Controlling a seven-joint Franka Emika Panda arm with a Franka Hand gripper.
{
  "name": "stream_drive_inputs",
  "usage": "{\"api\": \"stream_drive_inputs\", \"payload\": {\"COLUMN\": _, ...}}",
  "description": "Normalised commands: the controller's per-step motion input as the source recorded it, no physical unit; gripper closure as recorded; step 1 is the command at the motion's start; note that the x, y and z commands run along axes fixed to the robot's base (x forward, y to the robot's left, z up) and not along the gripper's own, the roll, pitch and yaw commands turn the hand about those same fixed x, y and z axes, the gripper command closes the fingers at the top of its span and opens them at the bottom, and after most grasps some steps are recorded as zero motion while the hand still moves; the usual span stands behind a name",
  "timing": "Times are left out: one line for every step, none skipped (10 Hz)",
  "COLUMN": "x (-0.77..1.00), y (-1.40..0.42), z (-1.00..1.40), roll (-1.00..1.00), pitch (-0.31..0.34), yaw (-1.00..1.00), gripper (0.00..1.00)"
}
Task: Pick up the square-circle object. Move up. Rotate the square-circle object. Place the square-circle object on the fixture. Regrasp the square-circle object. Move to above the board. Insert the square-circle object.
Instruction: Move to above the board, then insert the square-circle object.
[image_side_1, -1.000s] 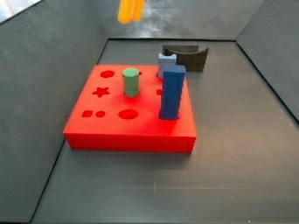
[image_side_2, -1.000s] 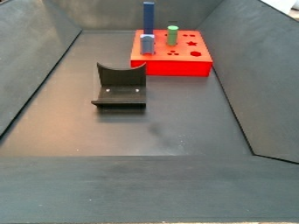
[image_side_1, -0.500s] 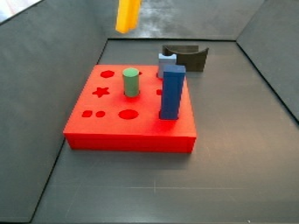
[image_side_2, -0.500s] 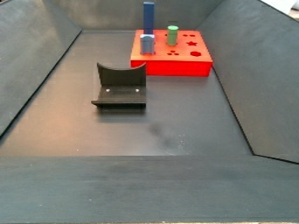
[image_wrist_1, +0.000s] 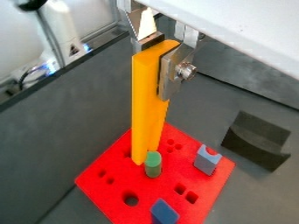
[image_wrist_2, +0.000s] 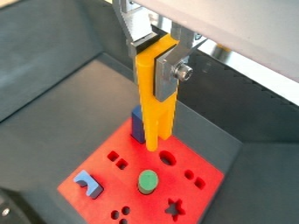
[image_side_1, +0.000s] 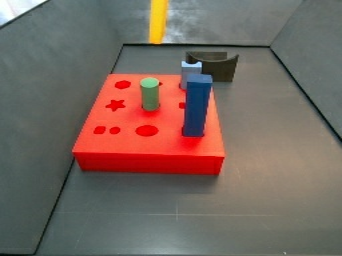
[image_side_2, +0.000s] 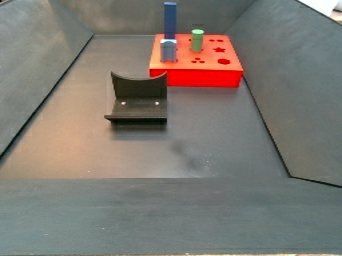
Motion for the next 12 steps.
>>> {"api": "stream_drive_inputs", "payload": {"x": -0.04, "y": 0.01, "z": 0.00, "roll": -0.02, "pitch": -0.156, "yaw": 0.26, "gripper": 1.00}}
{"api": "stream_drive_inputs", "payload": {"x": -0.03, "y": 0.00, "z": 0.00, "roll": 0.00, "pitch": 0.000, "yaw": 0.00, "gripper": 1.00}}
{"api": "stream_drive_inputs", "payload": {"x": -0.23, "y": -0.05, "z": 0.07, "roll": 0.00, "pitch": 0.000, "yaw": -0.26, "gripper": 1.00}}
{"api": "stream_drive_inputs", "payload": {"x": -0.19, "y": -0.17, "z": 0.11, "roll": -0.02, "pitch": -0.073, "yaw": -0.73, "gripper": 1.00}}
{"api": "stream_drive_inputs", "payload": {"x": 0.00, "y": -0.02, "z": 0.00, "roll": -0.08, "pitch": -0.101, "yaw": -0.95, "gripper": 1.00}}
{"api": "stream_drive_inputs", "payload": {"x": 0.00, "y": -0.01, "z": 0.00, "roll": -0.08, "pitch": -0.124, "yaw": -0.98, "gripper": 1.00}}
{"api": "stream_drive_inputs", "payload": {"x": 0.00, "y": -0.01, "z": -0.03, "roll": -0.07, "pitch": -0.110, "yaw": -1.00, "gripper": 1.00}}
{"api": "stream_drive_inputs", "payload": {"x": 0.00, "y": 0.00, "z": -0.26, "roll": -0.02, "pitch": -0.059, "yaw": -1.00, "gripper": 1.00}}
{"api": "stream_drive_inputs", "payload": {"x": 0.00, "y": 0.00, "z": -0.32, "roll": 0.00, "pitch": -0.026, "yaw": -1.00, "gripper": 1.00}}
{"api": "stream_drive_inputs", "payload": {"x": -0.01, "y": 0.00, "z": -0.34, "roll": 0.00, "pitch": -0.013, "yaw": -1.00, "gripper": 1.00}}
{"api": "stream_drive_inputs", "payload": {"x": 0.00, "y": 0.00, "z": -0.33, "roll": 0.00, "pitch": -0.003, "yaw": -1.00, "gripper": 1.00}}
{"api": "stream_drive_inputs", "payload": {"x": 0.00, "y": 0.00, "z": -0.25, "roll": 0.00, "pitch": 0.000, "yaw": -1.00, "gripper": 1.00}}
